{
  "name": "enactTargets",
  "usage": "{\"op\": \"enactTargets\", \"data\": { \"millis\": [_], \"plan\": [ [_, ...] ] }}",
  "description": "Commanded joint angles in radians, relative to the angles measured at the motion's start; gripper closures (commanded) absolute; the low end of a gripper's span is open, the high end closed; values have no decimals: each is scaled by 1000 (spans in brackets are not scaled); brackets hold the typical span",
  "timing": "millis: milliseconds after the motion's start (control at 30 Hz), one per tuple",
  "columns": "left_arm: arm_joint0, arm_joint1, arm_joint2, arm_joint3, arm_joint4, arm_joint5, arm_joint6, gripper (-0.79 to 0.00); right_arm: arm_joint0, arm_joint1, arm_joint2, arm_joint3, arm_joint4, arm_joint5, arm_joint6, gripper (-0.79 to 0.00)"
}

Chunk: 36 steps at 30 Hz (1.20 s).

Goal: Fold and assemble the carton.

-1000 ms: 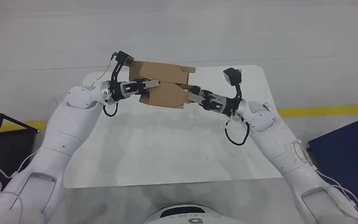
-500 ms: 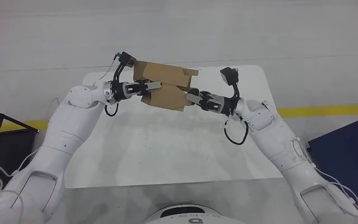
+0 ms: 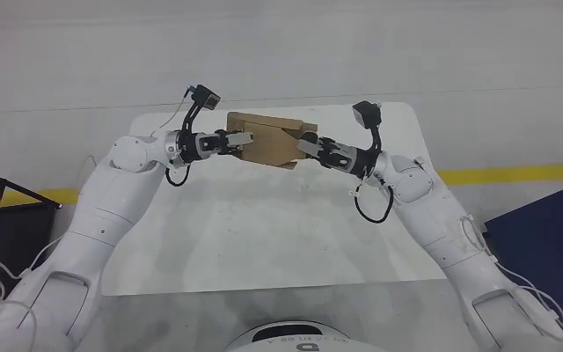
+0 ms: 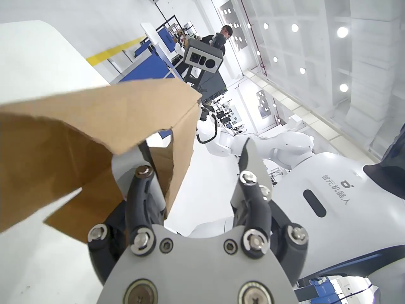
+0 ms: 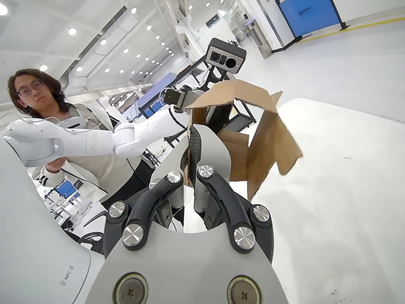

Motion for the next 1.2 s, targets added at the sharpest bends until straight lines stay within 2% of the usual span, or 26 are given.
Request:
{"op": "enactTargets", "data": {
  "millis": [0, 67, 100, 133, 167, 200, 267, 300, 333, 367, 400, 633, 700, 833, 900, 933, 967, 1000, 1167],
  "plan": [
    [3, 1, 1, -11, -2, 3, -3, -785, 2, -1, -2, -2, -1, 2, 4, 0],
    [3, 2, 4, -19, 0, 7, -7, -770, 3, -2, -5, -3, -2, 4, 6, 0],
    [3, 3, 4, -20, 4, 7, -7, -653, 3, -2, -6, -4, -3, 4, 6, 0],
    [2, 4, 5, -20, 9, 6, -6, -576, 4, -2, -7, -4, -3, 5, 6, 0],
    [1, 4, 7, -20, 18, 6, -6, -413, 4, -3, -7, -4, -2, 6, 6, 0],
    [-1, 5, 9, -21, 24, 6, -6, -345, 4, -3, -8, -4, -3, 7, 7, 0],
    [-6, 7, 14, -22, 45, 7, -7, -259, 4, -4, -8, -3, -1, 8, 7, 0],
    [-8, 7, 18, -26, 54, 8, -8, -163, 4, -4, -8, -3, -1, 9, 7, 0],
    [-9, 8, 22, -28, 60, 9, -9, -142, 4, -4, -8, -2, 0, 10, 7, 0],
    [-12, 9, 25, -28, 71, 8, -8, -34, 3, -4, -8, -2, 0, 11, 7, 0],
    [-14, 10, 28, -27, 80, 7, -7, 0, 3, -4, -7, -2, 0, 10, 8, 0],
    [-22, 13, 43, -16, 85, -22, 22, 0, -3, -5, -9, -4, 13, 7, 12, 0],
    [-24, 14, 47, -13, 81, -26, 26, 0, -2, -4, -8, 0, 21, 7, 23, -58],
    [-29, 15, 54, -9, 76, -32, 32, 0, -2, -4, -7, 2, 33, 6, 35, -65],
    [-31, 15, 58, -9, 74, -34, 34, 0, -5, -4, -7, 0, 34, 4, 37, -194],
    [-32, 15, 61, -10, 71, -35, 35, 0, -6, -4, -8, -2, 35, -1, 40, -332],
    [-32, 15, 63, -10, 66, -36, 36, 0, -7, -3, -6, -3, 36, -7, 42, -662],
    [-32, 16, 64, -9, 62, -37, 37, 0, -8, -2, -1, -4, 36, -11, 42, -785],
    [-23, 15, 49, 21, -17, -61, 61, 0, -35, 14, 76, 1, 37, -40, 17, -785]
  ]
}}
